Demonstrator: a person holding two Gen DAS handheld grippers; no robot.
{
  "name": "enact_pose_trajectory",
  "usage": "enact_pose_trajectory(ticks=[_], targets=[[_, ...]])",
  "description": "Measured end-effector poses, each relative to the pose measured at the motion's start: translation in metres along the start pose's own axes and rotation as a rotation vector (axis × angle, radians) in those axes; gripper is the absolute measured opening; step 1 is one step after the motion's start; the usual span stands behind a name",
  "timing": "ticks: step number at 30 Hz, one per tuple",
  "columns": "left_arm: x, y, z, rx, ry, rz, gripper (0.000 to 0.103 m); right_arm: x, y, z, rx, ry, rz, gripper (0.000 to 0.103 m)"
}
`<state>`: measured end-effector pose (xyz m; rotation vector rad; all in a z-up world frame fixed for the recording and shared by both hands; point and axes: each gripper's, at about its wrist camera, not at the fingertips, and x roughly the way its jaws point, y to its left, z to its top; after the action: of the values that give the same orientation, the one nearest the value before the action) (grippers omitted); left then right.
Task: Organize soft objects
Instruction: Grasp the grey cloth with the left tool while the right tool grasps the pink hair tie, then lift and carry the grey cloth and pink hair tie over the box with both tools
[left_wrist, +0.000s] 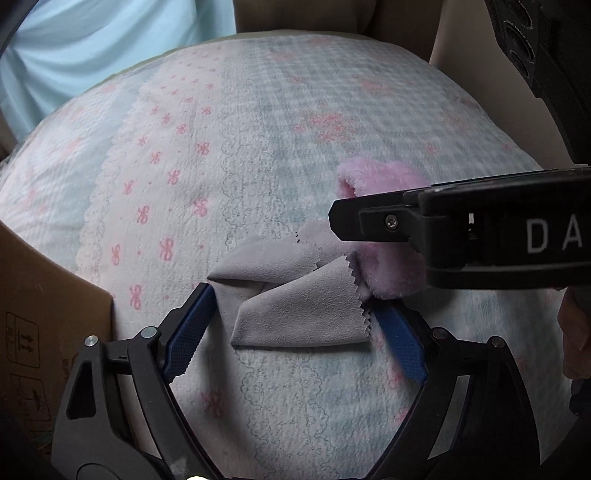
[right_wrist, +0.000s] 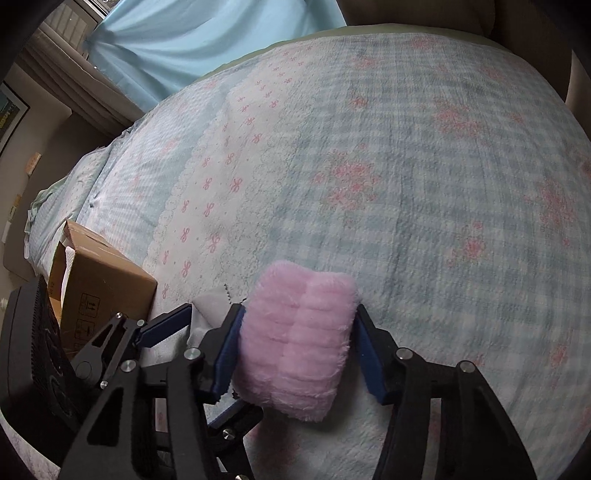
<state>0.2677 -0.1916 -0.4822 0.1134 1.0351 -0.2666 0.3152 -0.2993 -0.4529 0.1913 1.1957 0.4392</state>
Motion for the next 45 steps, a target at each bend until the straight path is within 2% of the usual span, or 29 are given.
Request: enact_pose_trajectory(ticks=[2,4,11,13,16,23,30,37,45], targets=[[0.001,-0.001,0.002,0.017,-0.001,-0.012,0.072,-0.001,-0.003,0.0,0.021,-0.01,0.009,0.045],[-0.001,-0.002,0.003,0.032,-0.006,-0.026,0.057,-0.003,-0.007,0.001,0.04,-0.014,0.018,0.042],[-0.006,0.002,0.005,0.032,-0.006,-0.042,0.036,-0.011,-0.008,0.001,0.058,-0.043,0.019,0.041],[-0.009,0.003,0.003,0.028,-0.004,-0.05,0.026,-0.014,-0.008,0.001,0.063,-0.049,0.019,0.041],[-0.012,0.003,0.003,0.029,0.0,-0.051,0.02,-0.017,-0.006,0.001,0.066,-0.056,0.016,0.04],[-0.027,0.006,0.004,0.015,-0.011,-0.059,0.017,-0.034,0.002,0.001,0.075,-0.083,0.007,0.04],[-0.067,0.008,0.017,0.009,-0.057,-0.064,0.017,-0.081,0.023,0.006,0.064,-0.137,-0.012,0.04],[-0.144,0.017,0.039,-0.007,-0.136,-0.061,0.017,-0.157,0.071,0.015,0.026,-0.209,-0.039,0.04],[-0.254,0.056,0.057,-0.076,-0.188,-0.042,0.017,-0.232,0.157,0.021,-0.022,-0.256,-0.052,0.04]])
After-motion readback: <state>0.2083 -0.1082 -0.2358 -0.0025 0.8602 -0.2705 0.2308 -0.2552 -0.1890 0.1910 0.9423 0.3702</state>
